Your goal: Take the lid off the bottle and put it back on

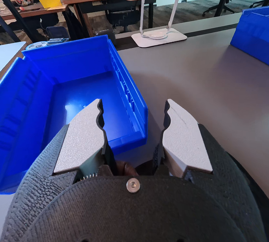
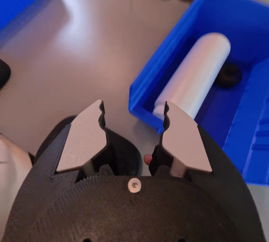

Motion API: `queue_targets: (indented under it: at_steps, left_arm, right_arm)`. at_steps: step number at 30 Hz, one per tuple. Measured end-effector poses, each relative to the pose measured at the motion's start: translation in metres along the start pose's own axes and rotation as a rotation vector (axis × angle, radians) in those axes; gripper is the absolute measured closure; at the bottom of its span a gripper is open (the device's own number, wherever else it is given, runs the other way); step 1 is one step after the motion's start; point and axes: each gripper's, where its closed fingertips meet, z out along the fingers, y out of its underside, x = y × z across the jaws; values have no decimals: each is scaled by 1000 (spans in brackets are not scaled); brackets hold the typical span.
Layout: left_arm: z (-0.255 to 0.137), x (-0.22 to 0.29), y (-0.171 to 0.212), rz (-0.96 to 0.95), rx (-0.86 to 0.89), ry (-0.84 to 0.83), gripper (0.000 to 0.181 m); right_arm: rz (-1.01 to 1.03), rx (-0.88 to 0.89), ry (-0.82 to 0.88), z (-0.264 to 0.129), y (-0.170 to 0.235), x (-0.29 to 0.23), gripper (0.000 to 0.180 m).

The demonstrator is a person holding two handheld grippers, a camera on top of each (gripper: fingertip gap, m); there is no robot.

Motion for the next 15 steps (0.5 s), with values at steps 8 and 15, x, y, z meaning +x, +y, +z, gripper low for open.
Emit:
queue_targets:
  at_steps: [8,15]
  left_arm:
    - [30,7,17,1,-30,-33,110]
    - [42,14,19,40,-66,-32,160]
  right_arm:
    - [24,140,231,54,-23,8,107]
    - [-149,51,410,62,-15,17,169]
